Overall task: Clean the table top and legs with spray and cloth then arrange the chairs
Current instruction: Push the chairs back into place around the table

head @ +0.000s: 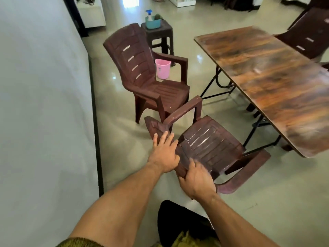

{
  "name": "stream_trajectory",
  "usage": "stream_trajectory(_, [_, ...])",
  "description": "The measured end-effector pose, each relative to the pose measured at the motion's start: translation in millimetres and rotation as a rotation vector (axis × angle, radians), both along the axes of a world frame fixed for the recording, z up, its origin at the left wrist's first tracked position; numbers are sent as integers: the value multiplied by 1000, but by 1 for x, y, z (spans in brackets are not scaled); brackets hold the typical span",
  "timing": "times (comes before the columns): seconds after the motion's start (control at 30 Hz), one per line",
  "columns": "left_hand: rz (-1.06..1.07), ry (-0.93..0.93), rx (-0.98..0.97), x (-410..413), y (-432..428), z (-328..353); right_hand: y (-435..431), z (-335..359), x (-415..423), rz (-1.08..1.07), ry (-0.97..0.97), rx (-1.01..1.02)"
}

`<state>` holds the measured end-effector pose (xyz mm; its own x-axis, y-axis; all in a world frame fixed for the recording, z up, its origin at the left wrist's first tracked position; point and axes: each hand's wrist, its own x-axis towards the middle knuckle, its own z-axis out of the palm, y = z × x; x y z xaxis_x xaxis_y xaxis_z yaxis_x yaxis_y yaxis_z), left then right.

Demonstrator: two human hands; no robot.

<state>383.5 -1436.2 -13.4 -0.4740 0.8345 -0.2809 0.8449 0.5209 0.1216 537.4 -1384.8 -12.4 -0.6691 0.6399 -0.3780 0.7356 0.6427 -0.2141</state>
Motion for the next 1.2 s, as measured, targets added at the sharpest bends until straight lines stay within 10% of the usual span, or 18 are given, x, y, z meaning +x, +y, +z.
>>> stream_trajectory(0.43, [-639,28,-74,-102,70,-1,39,-15,-62,-198,25,90])
stream_trajectory(1.2, [-1100,26,-23,-168,125,2,47,-1,-122,-559,-158,303])
